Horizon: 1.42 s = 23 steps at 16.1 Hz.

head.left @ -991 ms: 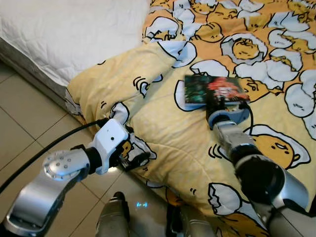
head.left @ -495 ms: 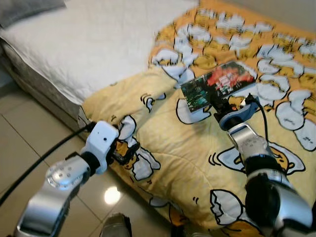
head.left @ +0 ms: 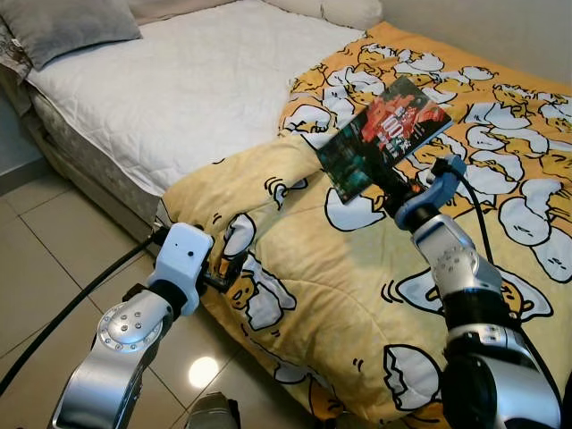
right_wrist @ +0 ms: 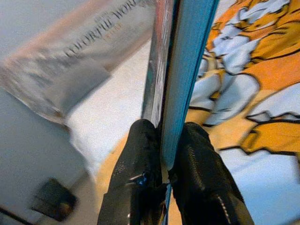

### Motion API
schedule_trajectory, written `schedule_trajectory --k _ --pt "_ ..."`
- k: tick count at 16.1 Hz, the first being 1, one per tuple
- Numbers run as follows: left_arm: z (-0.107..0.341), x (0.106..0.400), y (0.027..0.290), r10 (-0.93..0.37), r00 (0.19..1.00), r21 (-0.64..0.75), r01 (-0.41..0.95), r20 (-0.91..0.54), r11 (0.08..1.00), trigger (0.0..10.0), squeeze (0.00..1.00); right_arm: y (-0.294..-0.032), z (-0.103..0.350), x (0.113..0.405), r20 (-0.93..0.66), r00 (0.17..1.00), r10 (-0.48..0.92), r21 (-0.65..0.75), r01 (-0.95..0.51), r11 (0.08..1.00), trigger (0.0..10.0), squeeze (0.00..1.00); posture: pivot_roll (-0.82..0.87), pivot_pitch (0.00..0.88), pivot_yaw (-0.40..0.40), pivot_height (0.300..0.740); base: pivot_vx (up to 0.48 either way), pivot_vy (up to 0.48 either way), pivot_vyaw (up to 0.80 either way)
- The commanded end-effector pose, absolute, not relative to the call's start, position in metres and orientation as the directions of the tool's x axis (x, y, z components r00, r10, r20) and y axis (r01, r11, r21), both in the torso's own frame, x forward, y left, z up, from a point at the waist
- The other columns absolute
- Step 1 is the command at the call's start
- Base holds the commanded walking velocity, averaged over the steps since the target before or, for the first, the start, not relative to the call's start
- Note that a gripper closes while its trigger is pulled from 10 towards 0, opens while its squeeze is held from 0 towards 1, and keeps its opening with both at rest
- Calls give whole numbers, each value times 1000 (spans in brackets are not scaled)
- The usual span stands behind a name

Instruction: Clean up the room

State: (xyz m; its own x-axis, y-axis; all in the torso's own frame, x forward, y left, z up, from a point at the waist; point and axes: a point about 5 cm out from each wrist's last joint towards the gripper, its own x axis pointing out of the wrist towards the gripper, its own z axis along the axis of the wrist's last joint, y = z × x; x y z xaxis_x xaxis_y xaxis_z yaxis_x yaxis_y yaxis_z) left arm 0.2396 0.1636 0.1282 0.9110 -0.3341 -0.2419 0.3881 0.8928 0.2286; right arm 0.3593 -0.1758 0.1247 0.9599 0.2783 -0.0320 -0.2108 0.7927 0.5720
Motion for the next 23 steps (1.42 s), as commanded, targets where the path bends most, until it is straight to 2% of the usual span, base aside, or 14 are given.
schedule_trajectory --k 1,3,5,6,7,9,10,13,14,15,18,19,21,23 --pt "129 242 164 -322 918 236 374 -231 897 10000 671 -187 139 361 21 973 228 497 -208 842 0 0 84 0 -47 740 0 0 0" --pt "126 243 166 -279 935 241 329 -221 913 10000 671 -193 136 357 15 989 149 354 -145 924 0 0 78 0 -45 740 0 0 0" --pt "122 245 168 -232 942 239 290 -241 927 10000 655 -193 133 353 14 995 95 304 -94 948 0 0 68 0 -44 740 0 0 0" --pt "121 248 172 -191 954 233 245 -232 941 10000 635 -196 123 346 -28 999 -16 341 25 940 9804 0 46 0 -38 740 0 0 0" --pt "118 249 173 -177 959 242 229 -220 943 10000 592 -193 110 337 -93 994 -62 323 89 942 10000 0 35 0 -37 740 0 0 0" --pt "114 248 173 -160 962 257 215 -220 942 10000 584 -182 105 327 -90 995 -37 298 62 952 10000 0 17 0 -33 740 0 0 0" --pt "110 245 172 -139 965 261 196 -221 945 10000 584 -174 97 317 -137 990 -18 163 40 986 10000 0 14 0 -36 740 0 0 -800" --pt "107 242 172 -129 966 268 188 -222 945 10000 584 -168 96 308 -133 991 -19 208 46 977 10000 0 35 0 -45 740 0 0 -800" --pt "110 243 172 -133 968 270 189 -213 944 10000 576 -169 103 310 -68 994 -85 164 95 982 10000 0 59 0 -45 740 0 0 -800" --pt "111 246 174 -124 970 296 184 -208 938 10000 573 -169 106 311 -55 992 -114 182 122 976 10000 0 61 0 -44 740 0 0 -800" --pt "113 252 180 -113 972 263 166 -204 950 10000 506 -167 107 304 -46 995 -85 123 90 988 10000 0 3 0 -7 740 0 0 -800" --pt "114 255 179 -132 970 236 180 -204 955 10000 451 -170 109 302 -34 996 -86 135 89 987 10000 0 -29 0 16 740 0 0 -800" --pt "114 258 177 -146 968 219 190 -202 957 10000 427 -174 114 307 8 988 -153 99 152 983 10000 0 -23 0 16 740 0 0 -800" --pt "121 264 176 -136 975 181 168 -177 969 10000 235 -162 113 311 -16 996 -84 116 86 990 10000 0 10 0 6 740 0 0 -800"
